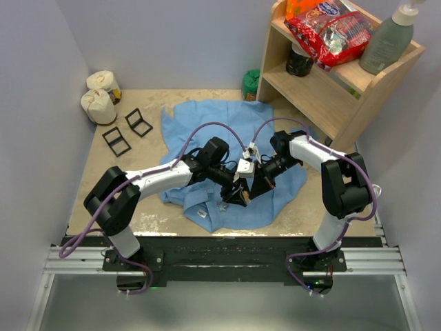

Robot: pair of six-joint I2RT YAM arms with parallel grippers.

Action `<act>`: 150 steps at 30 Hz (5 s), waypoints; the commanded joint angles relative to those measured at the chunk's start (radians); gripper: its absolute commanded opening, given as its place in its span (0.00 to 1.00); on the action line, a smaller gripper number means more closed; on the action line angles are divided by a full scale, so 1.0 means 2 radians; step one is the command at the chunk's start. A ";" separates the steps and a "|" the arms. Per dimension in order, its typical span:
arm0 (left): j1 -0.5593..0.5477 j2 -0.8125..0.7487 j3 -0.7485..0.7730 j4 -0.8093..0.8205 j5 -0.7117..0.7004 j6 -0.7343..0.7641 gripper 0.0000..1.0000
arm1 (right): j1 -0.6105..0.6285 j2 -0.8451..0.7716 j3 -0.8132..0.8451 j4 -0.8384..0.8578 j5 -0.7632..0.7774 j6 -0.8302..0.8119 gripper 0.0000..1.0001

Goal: Remove the brooch from the garment
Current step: Close the brooch.

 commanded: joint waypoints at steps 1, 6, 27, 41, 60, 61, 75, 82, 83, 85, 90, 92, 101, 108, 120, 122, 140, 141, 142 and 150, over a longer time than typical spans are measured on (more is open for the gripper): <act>-0.008 0.003 0.014 0.001 0.007 0.009 0.58 | -0.002 -0.026 0.000 0.012 -0.012 0.001 0.00; -0.008 0.000 0.011 -0.002 0.001 0.014 0.53 | -0.003 -0.027 -0.001 0.012 -0.013 0.000 0.00; -0.009 -0.017 -0.005 0.004 -0.034 0.026 0.41 | -0.010 -0.030 -0.001 0.008 -0.017 -0.004 0.00; -0.009 -0.012 -0.002 0.003 -0.028 0.021 0.36 | -0.010 -0.029 -0.001 0.008 -0.016 -0.004 0.00; -0.028 -0.005 0.025 -0.065 -0.060 0.054 0.29 | -0.012 -0.037 -0.006 0.019 -0.013 0.004 0.00; -0.028 -0.005 0.028 -0.068 -0.059 0.057 0.29 | -0.011 -0.039 -0.007 0.020 -0.013 0.005 0.00; -0.029 -0.026 0.037 -0.092 -0.033 0.072 0.44 | -0.012 -0.040 -0.008 0.022 -0.013 0.008 0.00; -0.029 -0.026 0.041 -0.094 -0.029 0.070 0.45 | -0.012 -0.041 -0.008 0.023 -0.013 0.009 0.00; -0.027 -0.026 0.042 -0.094 -0.027 0.070 0.45 | -0.012 -0.041 -0.008 0.024 -0.013 0.009 0.00; -0.027 -0.025 0.046 -0.095 -0.024 0.070 0.45 | -0.012 -0.040 -0.008 0.023 -0.013 0.010 0.00; -0.022 -0.022 0.051 -0.101 -0.002 0.070 0.45 | -0.012 -0.039 -0.008 0.024 -0.013 0.011 0.00; -0.019 -0.022 0.051 -0.101 0.008 0.070 0.45 | -0.012 -0.039 -0.008 0.025 -0.012 0.011 0.00; -0.013 -0.023 0.047 -0.103 0.031 0.070 0.51 | -0.012 -0.039 -0.008 0.025 -0.012 0.011 0.00; -0.013 -0.023 0.046 -0.101 0.036 0.065 0.56 | -0.012 -0.040 -0.008 0.026 -0.011 0.013 0.00; -0.004 -0.022 0.026 -0.033 0.041 -0.006 0.46 | -0.014 -0.045 -0.011 0.035 -0.008 0.021 0.00; -0.004 -0.022 0.025 -0.032 0.042 -0.009 0.46 | -0.014 -0.046 -0.011 0.036 -0.008 0.022 0.00; -0.003 -0.023 0.017 -0.016 0.007 -0.017 0.34 | -0.015 -0.046 -0.012 0.039 -0.007 0.025 0.00; -0.003 -0.022 0.017 -0.016 0.007 -0.017 0.34 | -0.015 -0.046 -0.012 0.039 -0.007 0.025 0.00; -0.004 -0.022 0.017 -0.019 0.007 -0.017 0.34 | -0.015 -0.046 -0.011 0.039 -0.007 0.025 0.00; -0.004 -0.022 0.018 -0.041 0.010 0.002 0.33 | -0.016 -0.049 -0.014 0.045 -0.003 0.031 0.00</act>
